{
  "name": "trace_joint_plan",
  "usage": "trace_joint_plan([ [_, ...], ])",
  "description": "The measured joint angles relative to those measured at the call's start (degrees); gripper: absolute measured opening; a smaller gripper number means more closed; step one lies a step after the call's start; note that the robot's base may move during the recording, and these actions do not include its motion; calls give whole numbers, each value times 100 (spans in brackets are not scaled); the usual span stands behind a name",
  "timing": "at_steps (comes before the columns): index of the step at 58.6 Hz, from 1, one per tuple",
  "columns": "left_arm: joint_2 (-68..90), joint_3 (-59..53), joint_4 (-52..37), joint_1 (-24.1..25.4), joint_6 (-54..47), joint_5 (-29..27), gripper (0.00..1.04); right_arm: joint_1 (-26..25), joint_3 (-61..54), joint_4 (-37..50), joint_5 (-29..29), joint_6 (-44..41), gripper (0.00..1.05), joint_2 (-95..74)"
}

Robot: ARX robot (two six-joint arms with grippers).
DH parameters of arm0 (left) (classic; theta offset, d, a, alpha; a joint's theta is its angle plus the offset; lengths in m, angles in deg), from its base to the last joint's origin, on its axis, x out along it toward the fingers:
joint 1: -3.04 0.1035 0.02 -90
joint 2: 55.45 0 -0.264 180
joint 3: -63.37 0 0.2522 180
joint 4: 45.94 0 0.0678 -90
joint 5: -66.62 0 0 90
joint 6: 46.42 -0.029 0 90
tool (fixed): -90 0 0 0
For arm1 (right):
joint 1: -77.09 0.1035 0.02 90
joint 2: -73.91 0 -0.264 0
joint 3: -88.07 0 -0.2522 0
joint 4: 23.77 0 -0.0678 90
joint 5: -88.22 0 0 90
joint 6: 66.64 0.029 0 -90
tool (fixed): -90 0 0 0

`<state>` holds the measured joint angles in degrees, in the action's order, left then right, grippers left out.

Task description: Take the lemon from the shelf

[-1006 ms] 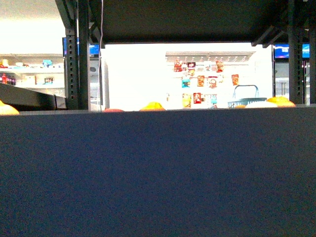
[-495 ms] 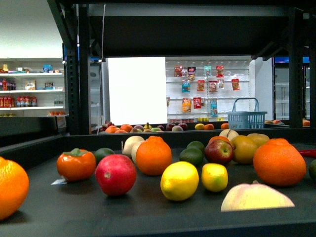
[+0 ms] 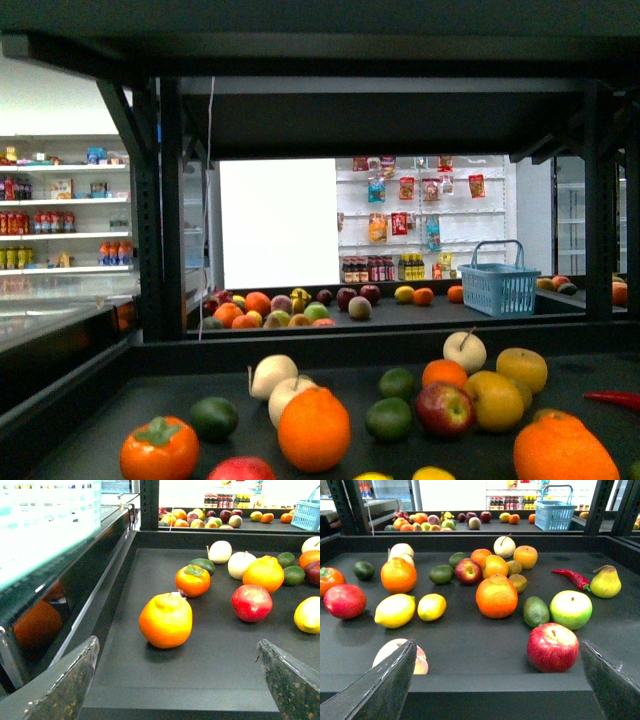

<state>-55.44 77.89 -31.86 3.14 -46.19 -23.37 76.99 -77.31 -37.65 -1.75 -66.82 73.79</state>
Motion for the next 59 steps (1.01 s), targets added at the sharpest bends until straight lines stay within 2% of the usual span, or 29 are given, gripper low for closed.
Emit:
trace_joint_plan([
  [59,0,0,0,0,-2,0,97,0,0,2,0,15,97,0],
])
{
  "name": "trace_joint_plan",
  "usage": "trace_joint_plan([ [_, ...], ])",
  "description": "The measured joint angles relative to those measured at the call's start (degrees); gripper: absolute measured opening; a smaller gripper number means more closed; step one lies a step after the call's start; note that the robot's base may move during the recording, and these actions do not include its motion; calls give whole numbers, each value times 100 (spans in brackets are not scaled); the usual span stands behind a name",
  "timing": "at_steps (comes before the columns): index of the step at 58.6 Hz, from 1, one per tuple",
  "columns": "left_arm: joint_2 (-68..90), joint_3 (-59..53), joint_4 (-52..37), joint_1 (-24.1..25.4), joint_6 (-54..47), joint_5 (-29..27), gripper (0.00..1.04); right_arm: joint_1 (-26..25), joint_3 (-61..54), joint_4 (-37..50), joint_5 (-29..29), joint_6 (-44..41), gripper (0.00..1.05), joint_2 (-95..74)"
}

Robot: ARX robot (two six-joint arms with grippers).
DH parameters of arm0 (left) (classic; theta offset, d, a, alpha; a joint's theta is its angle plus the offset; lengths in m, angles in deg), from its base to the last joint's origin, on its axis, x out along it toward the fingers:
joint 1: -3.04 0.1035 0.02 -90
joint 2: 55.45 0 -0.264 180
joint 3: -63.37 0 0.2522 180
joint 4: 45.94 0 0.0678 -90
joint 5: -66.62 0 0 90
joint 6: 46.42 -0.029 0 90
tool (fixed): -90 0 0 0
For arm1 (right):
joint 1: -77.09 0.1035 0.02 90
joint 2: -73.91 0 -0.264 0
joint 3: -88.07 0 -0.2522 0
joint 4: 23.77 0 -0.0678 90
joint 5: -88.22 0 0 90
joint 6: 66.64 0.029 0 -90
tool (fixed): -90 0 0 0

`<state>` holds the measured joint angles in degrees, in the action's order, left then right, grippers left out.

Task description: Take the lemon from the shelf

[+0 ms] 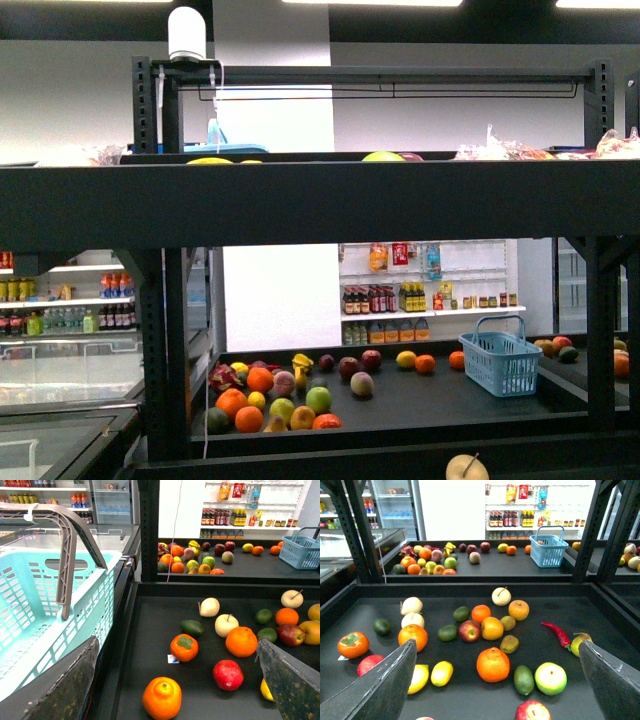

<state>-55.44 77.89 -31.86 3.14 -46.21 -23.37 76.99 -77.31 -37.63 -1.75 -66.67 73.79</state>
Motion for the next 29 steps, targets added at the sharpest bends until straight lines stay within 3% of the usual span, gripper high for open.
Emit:
trace_joint_plan([
  [5,4,2,4,0,4,2,97,0,0,0,0,0,97,0],
  [9,688,243,365,107,977,345,97,0,0,0,0,0,97,0],
  [16,2413,1091,-409,1134,2275,1349,97,0,0,0,4,0,97,0],
  [29,4684,2618,-1023,2636,3993,2308,97,0,0,0,2,0,97,0],
])
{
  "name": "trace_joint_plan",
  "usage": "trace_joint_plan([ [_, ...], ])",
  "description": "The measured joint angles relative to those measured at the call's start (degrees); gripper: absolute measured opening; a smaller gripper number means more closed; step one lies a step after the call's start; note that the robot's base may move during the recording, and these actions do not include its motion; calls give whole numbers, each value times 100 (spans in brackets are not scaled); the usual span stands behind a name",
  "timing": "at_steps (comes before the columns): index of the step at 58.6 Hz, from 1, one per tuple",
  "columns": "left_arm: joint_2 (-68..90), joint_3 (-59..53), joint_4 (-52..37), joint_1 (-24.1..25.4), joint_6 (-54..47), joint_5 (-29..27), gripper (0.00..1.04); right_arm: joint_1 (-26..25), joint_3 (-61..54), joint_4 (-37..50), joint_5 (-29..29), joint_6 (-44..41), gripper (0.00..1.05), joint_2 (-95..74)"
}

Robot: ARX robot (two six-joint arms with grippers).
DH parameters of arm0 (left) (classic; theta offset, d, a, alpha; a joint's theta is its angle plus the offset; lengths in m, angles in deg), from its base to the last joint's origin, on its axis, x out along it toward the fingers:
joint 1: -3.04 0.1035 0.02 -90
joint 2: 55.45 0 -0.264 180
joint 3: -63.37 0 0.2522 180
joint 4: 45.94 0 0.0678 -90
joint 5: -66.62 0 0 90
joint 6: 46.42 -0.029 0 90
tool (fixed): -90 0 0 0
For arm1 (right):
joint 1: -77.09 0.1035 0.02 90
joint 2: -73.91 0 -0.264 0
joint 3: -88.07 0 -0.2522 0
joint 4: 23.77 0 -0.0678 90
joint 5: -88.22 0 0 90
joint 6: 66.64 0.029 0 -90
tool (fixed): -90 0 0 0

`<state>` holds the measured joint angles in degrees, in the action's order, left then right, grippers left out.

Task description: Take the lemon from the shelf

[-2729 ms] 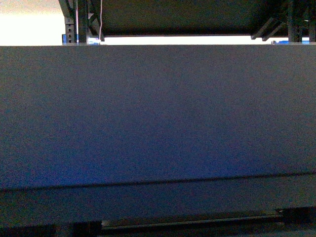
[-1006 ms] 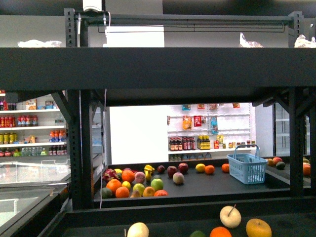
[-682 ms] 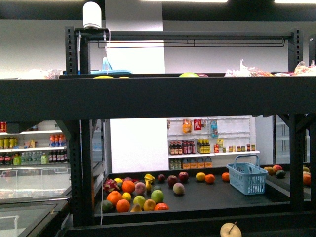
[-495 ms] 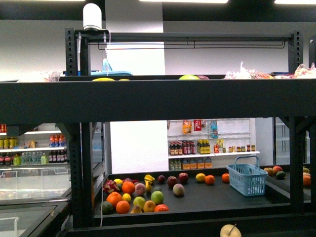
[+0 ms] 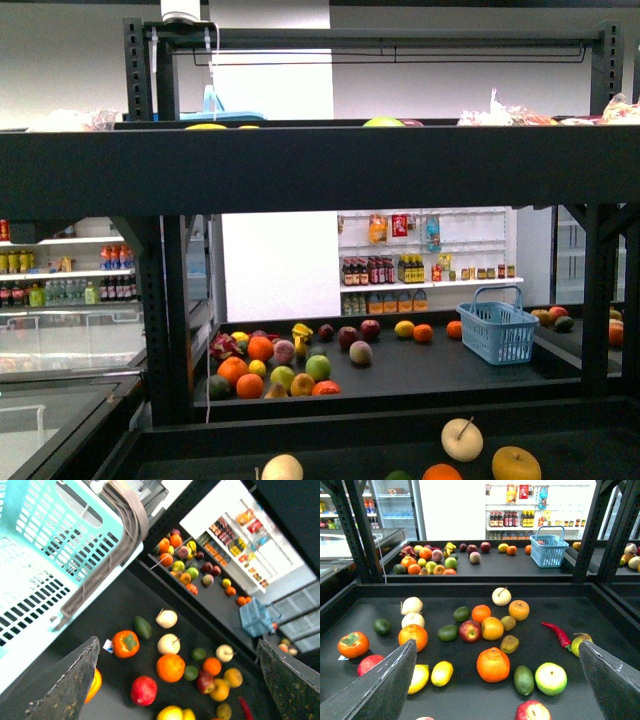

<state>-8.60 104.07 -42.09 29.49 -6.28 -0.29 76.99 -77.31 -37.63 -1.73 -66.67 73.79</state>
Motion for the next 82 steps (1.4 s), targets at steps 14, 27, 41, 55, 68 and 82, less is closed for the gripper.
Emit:
trace_joint_plan([
  [14,1703,1126,-732,822,1759,376,97,0,0,0,0,0,97,0],
  [27,2702,1604,-973,955,2629,354,97,0,0,0,0,0,97,0],
  [41,3921,2608,-1272,817,3069,378,97,0,0,0,0,0,97,0],
  [55,4682,3499,-1086,702,3056,293,97,0,0,0,2,0,97,0],
  [68,5045,3856,-962,647,3012,186,97,0,0,0,0,0,97,0],
  [82,5239,3926,-839,643,2951,72,79,0,0,0,2,-2,97,0],
])
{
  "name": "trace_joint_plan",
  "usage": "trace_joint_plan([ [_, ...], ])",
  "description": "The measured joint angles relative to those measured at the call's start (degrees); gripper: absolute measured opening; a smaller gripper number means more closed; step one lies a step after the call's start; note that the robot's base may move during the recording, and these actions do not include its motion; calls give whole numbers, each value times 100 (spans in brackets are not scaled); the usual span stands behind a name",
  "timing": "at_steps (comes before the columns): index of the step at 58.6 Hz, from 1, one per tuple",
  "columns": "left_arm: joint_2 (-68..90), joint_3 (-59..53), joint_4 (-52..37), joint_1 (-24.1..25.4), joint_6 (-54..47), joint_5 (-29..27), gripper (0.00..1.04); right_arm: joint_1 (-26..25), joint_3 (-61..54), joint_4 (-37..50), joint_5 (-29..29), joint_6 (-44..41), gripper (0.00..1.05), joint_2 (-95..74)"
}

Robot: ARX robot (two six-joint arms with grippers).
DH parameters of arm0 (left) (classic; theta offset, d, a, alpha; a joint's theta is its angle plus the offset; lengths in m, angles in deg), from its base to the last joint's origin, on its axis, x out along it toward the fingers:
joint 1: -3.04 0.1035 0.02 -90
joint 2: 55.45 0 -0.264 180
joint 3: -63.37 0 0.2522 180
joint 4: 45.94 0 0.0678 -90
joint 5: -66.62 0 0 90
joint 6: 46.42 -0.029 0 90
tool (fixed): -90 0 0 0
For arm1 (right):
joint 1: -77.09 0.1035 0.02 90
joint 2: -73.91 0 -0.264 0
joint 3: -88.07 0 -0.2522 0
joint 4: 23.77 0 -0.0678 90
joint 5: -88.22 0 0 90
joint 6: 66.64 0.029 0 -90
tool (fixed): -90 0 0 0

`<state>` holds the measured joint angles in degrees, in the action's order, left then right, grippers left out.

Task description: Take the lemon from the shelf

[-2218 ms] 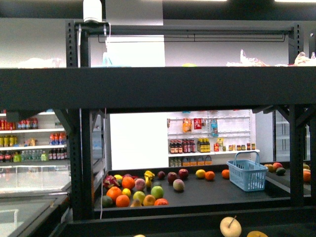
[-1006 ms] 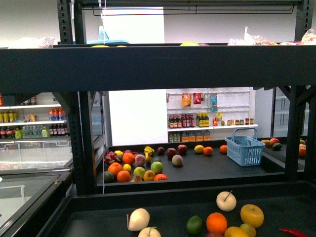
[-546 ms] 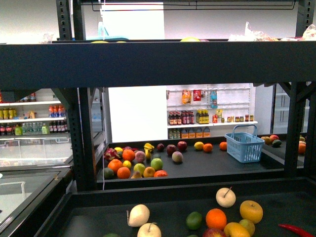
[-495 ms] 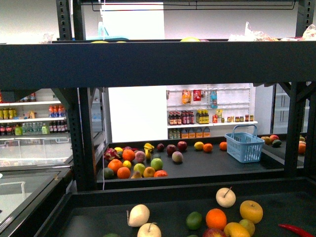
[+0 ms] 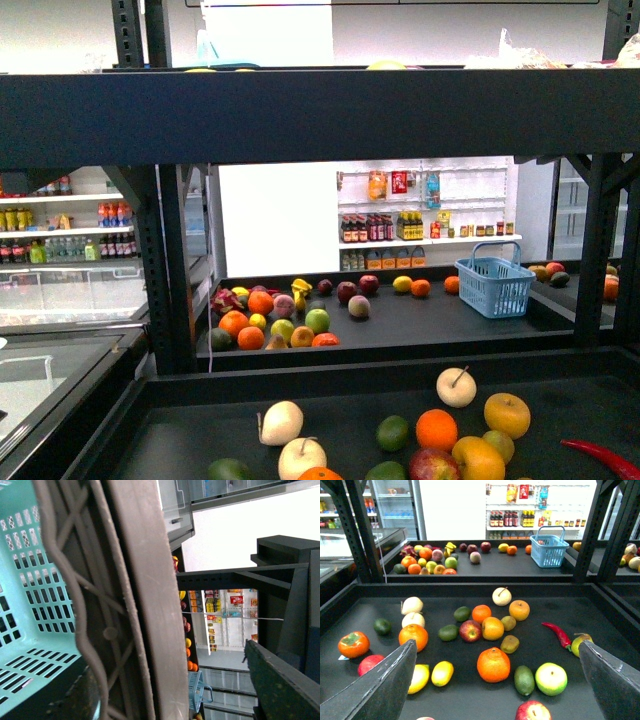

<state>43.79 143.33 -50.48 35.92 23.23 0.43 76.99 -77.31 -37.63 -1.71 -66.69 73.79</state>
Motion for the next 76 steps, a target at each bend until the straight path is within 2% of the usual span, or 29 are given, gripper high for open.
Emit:
trace_joint_plan([
  [17,31,17,96,0,-140,-24,27,0,0,0,-2,2,97,0],
  [20,31,17,111,0,-92,-28,20,0,0,0,-2,2,97,0],
  [23,31,17,118,0,-37,-24,17,0,0,0,0,2,97,0],
  [44,-44,2,157,4,-195,22,15,0,0,0,0,2,97,0],
  [52,-433,-173,260,-155,-496,144,15,0,0,0,-2,2,97,0],
  [61,-1108,-354,212,-861,-815,706,14,0,0,0,0,2,97,0],
  [71,-1447,-409,144,-1628,-938,1082,14,0,0,0,-2,2,97,0],
  [76,-1543,-540,15,-2208,-1056,1386,14,0,0,0,-2,2,97,0],
])
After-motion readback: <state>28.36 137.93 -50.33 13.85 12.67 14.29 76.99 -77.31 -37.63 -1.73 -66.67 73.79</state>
